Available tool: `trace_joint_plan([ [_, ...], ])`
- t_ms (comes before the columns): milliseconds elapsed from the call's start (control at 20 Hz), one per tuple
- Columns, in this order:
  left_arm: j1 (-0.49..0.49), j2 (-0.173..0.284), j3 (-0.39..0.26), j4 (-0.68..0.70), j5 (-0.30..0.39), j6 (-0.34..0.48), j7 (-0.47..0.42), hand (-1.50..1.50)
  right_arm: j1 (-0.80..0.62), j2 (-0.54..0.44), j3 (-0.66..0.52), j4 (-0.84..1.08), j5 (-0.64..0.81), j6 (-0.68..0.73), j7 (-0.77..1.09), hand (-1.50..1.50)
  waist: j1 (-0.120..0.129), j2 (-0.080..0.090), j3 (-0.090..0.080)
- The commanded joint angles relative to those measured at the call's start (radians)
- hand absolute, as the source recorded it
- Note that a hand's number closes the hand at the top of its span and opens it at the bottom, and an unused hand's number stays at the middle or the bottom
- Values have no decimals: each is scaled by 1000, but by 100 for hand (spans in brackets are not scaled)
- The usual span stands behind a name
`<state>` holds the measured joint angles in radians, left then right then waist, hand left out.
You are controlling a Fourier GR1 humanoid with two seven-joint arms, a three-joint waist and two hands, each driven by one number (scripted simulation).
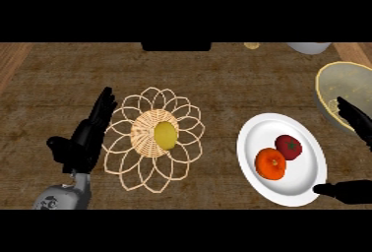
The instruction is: Pick the tomato from the plate and place it in the bowl
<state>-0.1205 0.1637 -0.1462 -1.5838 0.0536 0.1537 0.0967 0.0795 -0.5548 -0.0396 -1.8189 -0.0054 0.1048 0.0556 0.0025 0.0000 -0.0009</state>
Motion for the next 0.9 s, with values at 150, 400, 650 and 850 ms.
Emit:
trace_joint_plan([
  [150, -10, 1, 23, 27, -5, -27, -18, 0, -79, -16, 69, 69, 78, 87, 173, -150, 2, 1, 1],
  [400, -20, -52, 23, 67, -27, -21, -48, 0, -75, 33, 30, 225, 113, 152, 16, -150, -2, 0, 1],
  [650, -90, -52, 62, 91, -60, -22, -9, 0, -9, 56, -36, 165, 106, 222, -30, -150, -7, 0, 1],
  [850, -85, -53, 81, 158, -50, -50, -69, 0, -47, 126, -27, 230, 96, 217, -79, -150, -5, 1, 1],
])
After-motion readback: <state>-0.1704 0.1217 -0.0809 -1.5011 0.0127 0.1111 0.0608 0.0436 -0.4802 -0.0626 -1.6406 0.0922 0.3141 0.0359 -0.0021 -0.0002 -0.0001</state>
